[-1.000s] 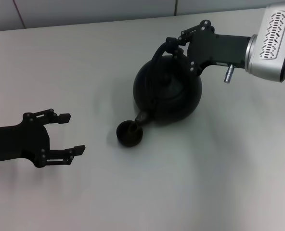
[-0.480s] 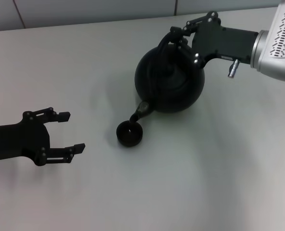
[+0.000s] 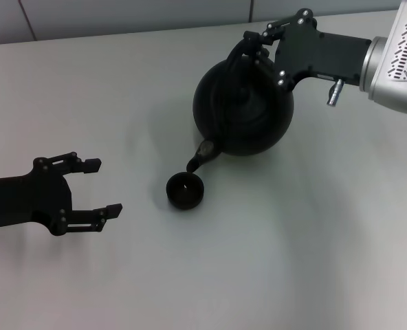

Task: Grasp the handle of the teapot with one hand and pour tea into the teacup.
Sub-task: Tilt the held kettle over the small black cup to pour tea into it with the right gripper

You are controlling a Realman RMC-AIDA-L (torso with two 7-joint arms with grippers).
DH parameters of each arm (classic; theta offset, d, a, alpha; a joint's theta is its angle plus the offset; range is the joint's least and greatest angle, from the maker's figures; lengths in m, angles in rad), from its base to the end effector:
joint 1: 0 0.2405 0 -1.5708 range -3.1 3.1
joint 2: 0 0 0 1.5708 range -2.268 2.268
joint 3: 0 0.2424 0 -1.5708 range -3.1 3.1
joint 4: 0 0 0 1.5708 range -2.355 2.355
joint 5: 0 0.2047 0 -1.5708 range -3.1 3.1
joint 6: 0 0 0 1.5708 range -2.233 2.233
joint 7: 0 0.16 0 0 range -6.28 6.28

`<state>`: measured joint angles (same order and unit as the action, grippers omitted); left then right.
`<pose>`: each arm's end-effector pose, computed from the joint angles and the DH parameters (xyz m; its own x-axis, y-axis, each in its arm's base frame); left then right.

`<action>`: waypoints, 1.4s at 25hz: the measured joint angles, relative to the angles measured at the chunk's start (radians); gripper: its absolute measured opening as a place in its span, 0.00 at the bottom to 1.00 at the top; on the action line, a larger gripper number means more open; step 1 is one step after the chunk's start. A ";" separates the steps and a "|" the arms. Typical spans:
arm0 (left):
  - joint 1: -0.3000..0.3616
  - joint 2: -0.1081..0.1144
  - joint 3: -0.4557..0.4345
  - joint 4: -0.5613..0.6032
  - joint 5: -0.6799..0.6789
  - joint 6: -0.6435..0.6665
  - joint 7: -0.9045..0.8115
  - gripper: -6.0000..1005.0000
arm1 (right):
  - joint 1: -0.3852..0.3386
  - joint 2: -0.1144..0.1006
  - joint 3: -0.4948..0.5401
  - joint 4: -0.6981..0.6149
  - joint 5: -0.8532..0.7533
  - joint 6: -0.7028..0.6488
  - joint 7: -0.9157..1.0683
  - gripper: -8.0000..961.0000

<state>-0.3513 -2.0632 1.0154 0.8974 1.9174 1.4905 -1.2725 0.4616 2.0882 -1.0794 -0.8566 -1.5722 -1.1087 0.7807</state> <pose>-0.2561 0.3014 -0.0073 0.9402 0.1458 0.3077 0.2260 -0.9431 -0.2438 0.2051 0.3828 0.0068 0.9248 0.3121 -0.2173 0.0820 -0.7216 -0.6874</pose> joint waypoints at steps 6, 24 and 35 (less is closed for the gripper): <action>0.002 0.000 0.000 0.000 0.000 -0.006 0.001 0.87 | -0.007 -0.001 -0.002 -0.029 -0.001 0.001 0.000 0.10; 0.002 0.000 0.000 -0.014 0.000 -0.010 0.001 0.87 | -0.011 0.000 -0.025 -0.060 -0.003 0.004 -0.031 0.10; 0.000 0.000 0.000 -0.016 0.000 -0.020 0.001 0.87 | -0.011 0.000 -0.025 -0.075 -0.014 0.004 -0.062 0.09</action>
<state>-0.3517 -2.0632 1.0154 0.8809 1.9174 1.4704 -1.2716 0.4504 2.0877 -1.1048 -0.9315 -1.5863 -1.1043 0.7189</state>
